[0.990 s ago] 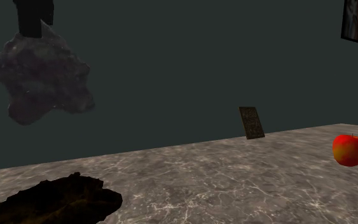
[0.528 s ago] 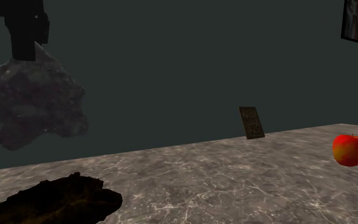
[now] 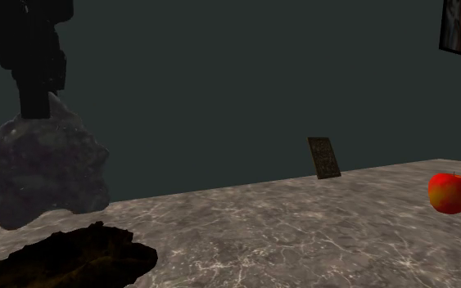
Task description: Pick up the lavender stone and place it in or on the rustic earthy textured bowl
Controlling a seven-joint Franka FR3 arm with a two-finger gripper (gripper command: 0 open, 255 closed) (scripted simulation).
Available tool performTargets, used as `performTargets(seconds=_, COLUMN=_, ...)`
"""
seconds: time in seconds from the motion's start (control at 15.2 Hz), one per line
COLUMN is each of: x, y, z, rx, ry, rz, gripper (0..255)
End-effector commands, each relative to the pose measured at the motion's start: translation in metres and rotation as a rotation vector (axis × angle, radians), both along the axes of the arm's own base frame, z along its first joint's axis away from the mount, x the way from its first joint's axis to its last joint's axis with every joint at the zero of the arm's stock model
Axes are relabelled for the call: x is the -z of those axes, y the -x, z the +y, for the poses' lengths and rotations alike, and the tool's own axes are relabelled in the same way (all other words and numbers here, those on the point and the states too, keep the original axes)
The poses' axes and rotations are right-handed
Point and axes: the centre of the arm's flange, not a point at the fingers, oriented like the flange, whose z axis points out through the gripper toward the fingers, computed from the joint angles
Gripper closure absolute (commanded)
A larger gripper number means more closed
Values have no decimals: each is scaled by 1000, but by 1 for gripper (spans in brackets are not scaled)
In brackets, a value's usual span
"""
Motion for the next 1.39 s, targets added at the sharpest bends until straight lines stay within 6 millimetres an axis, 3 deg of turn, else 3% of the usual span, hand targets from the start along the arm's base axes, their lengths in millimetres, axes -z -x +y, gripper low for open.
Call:
performTargets(seconds=0.0, x=10, y=1, z=0, rx=0, ry=0, rz=-1, gripper=255)
performTargets(seconds=0.4, x=42, y=1, z=0, rx=0, ry=0, rz=-1, gripper=255)
performTargets(seconds=0.92, x=43, y=1, z=0, rx=0, ry=0, rz=-1, gripper=255)
performTargets(seconds=0.99, x=43, y=1, z=0, rx=0, ry=0, rz=-1, gripper=0)
performTargets(seconds=1.32, x=43, y=1, z=0, rx=0, ry=0, rz=-1, gripper=0)
